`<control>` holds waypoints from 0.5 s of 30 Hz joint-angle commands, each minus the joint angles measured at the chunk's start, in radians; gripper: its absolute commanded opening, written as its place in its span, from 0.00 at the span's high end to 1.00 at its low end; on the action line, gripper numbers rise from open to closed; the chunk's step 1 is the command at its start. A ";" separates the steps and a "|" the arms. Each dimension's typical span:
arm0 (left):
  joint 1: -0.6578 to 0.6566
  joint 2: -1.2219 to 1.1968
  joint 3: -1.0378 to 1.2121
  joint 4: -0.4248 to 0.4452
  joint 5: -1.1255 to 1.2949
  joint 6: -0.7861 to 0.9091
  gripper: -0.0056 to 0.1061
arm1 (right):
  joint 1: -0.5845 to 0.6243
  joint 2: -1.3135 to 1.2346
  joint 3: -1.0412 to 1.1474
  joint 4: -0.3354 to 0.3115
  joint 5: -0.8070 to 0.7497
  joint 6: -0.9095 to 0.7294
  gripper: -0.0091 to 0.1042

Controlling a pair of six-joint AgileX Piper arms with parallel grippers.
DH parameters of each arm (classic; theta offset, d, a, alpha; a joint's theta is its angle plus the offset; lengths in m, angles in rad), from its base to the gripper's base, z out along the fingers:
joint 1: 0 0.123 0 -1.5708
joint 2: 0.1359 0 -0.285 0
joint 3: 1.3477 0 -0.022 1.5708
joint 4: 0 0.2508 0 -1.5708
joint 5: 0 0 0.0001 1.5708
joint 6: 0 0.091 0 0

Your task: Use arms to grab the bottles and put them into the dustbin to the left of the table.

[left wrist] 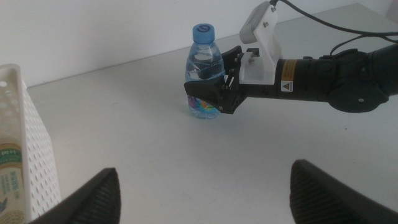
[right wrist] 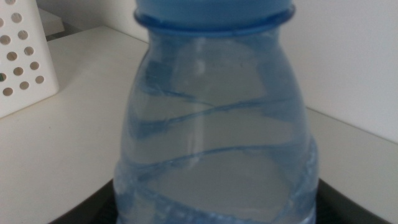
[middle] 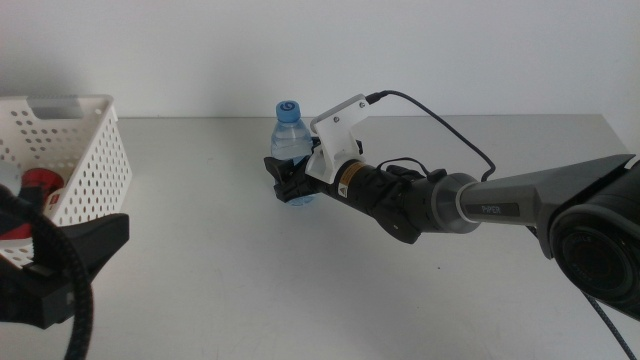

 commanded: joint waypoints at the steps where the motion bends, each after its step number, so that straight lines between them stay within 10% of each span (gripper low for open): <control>1: 0.002 0.002 -0.026 0.000 -0.077 -0.012 0.12 | -0.004 -0.090 -0.033 -0.005 -0.040 0.036 0.34; 5: 0.002 0.002 -0.026 0.000 -0.078 -0.012 0.12 | -0.013 -0.138 -0.033 -0.043 0.107 0.105 0.23; 15: 0.002 0.002 -0.026 0.000 -0.078 -0.012 0.12 | -0.034 -0.395 0.182 -0.371 0.210 0.428 0.30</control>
